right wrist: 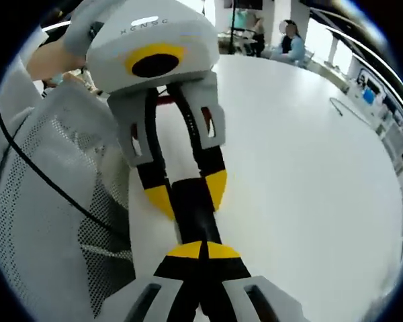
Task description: Press the specified remote control buttons in sequence, fully releasing each button before pressing the next.
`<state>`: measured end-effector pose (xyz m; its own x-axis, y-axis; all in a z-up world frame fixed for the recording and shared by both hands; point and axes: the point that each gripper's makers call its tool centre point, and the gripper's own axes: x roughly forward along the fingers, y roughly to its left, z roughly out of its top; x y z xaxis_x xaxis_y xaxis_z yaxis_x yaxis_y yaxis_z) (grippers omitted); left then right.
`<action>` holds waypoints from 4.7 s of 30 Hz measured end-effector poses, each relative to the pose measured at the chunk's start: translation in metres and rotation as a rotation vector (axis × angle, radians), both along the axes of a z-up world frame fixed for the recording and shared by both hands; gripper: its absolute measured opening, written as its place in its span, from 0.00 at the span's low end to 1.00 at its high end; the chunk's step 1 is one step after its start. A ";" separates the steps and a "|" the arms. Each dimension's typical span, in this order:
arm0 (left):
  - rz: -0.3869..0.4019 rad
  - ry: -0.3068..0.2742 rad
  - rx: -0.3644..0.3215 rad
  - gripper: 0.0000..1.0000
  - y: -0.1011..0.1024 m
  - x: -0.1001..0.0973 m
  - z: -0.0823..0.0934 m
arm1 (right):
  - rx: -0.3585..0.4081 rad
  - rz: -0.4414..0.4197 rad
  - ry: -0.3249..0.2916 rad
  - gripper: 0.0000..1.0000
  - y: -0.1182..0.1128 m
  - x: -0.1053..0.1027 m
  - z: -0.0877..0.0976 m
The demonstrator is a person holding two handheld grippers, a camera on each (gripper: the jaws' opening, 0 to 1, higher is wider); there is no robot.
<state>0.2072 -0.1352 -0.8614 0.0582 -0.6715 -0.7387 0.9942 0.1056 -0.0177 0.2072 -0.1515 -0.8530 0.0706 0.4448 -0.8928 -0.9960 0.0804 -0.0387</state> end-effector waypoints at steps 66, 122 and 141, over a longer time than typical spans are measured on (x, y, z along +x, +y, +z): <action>-0.014 0.000 0.004 0.24 0.000 -0.001 -0.001 | 0.026 0.077 -0.002 0.00 0.014 -0.003 -0.001; -0.011 0.013 0.025 0.24 -0.001 0.000 0.000 | 0.189 -0.038 0.046 0.23 -0.021 0.000 -0.011; 0.007 -0.002 0.019 0.24 -0.001 0.000 0.000 | 0.158 0.028 0.009 0.21 -0.021 -0.001 -0.013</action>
<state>0.2076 -0.1361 -0.8609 0.0644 -0.6573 -0.7509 0.9936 0.1126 -0.0133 0.2066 -0.1722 -0.8656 0.0490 0.5813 -0.8122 -0.9982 0.0574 -0.0191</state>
